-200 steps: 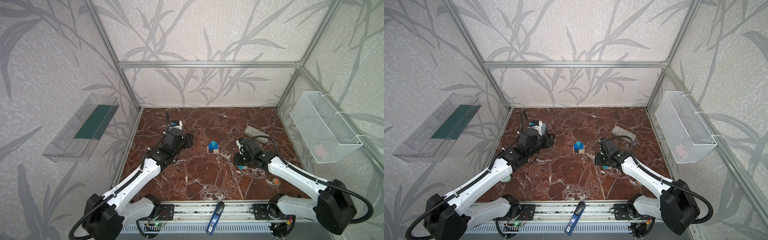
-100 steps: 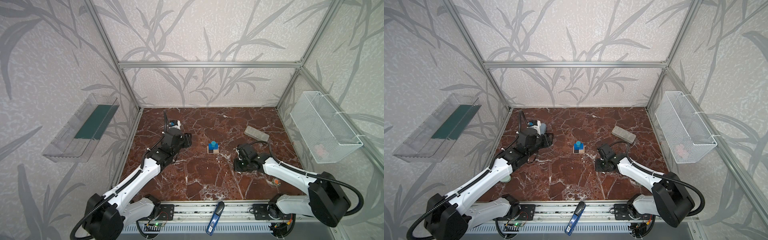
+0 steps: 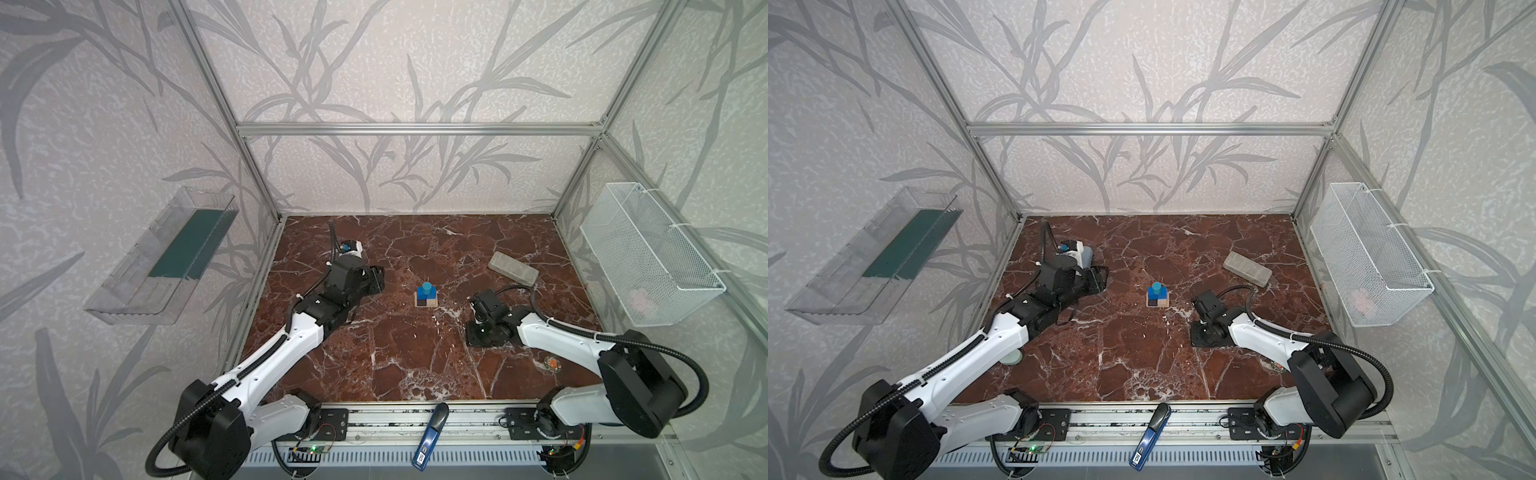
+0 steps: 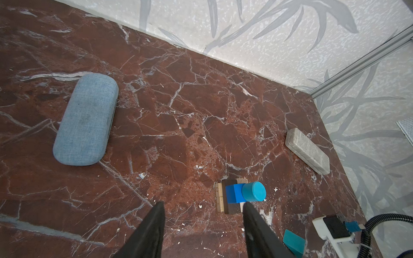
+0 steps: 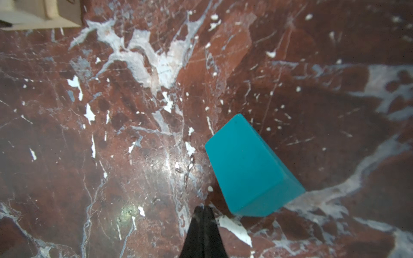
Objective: Build the wood block tower
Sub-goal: 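Move the right gripper toward the teal rectangular block while the left gripper withdraws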
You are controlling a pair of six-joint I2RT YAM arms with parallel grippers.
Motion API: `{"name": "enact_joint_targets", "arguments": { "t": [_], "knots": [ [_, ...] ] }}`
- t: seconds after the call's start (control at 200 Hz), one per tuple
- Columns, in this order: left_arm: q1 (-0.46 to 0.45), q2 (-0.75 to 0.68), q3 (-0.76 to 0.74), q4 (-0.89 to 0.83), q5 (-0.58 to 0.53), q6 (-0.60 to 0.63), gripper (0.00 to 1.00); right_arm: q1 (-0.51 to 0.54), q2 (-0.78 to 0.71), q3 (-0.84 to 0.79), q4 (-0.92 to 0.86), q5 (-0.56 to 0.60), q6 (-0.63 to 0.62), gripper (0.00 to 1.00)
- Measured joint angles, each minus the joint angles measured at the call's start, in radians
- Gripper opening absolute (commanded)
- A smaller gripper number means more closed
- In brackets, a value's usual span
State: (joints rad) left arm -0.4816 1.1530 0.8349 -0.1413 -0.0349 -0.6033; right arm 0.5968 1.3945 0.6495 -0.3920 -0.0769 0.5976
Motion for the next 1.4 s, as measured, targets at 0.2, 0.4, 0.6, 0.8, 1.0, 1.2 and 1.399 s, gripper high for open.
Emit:
{"name": "enact_joint_targets", "arguments": {
  "t": [0.2,0.4,0.6,0.8,1.0,1.2,1.399],
  "knots": [
    [0.002,0.008,0.000,0.001,0.008,0.000,0.55,0.000,0.008,-0.002,-0.002,0.029,0.000,0.00],
    [0.006,0.026,0.000,0.001,0.011,-0.002,0.55,-0.005,0.008,-0.006,-0.004,0.065,0.003,0.00],
    [0.010,0.030,0.000,0.001,0.014,-0.002,0.55,-0.024,0.014,-0.006,-0.004,0.084,0.004,0.00],
    [0.013,0.041,0.000,0.006,0.018,-0.002,0.54,-0.042,0.021,-0.006,0.006,0.087,0.004,0.00],
    [0.017,0.057,0.000,0.008,0.027,-0.003,0.54,-0.057,0.027,-0.005,0.022,0.089,0.004,0.00],
    [0.020,0.065,0.000,0.008,0.033,-0.003,0.54,-0.071,0.028,-0.004,0.025,0.093,0.003,0.00],
    [0.023,0.075,0.000,0.015,0.037,-0.003,0.54,-0.075,0.027,-0.004,0.020,0.112,0.004,0.00]
  ]
}}
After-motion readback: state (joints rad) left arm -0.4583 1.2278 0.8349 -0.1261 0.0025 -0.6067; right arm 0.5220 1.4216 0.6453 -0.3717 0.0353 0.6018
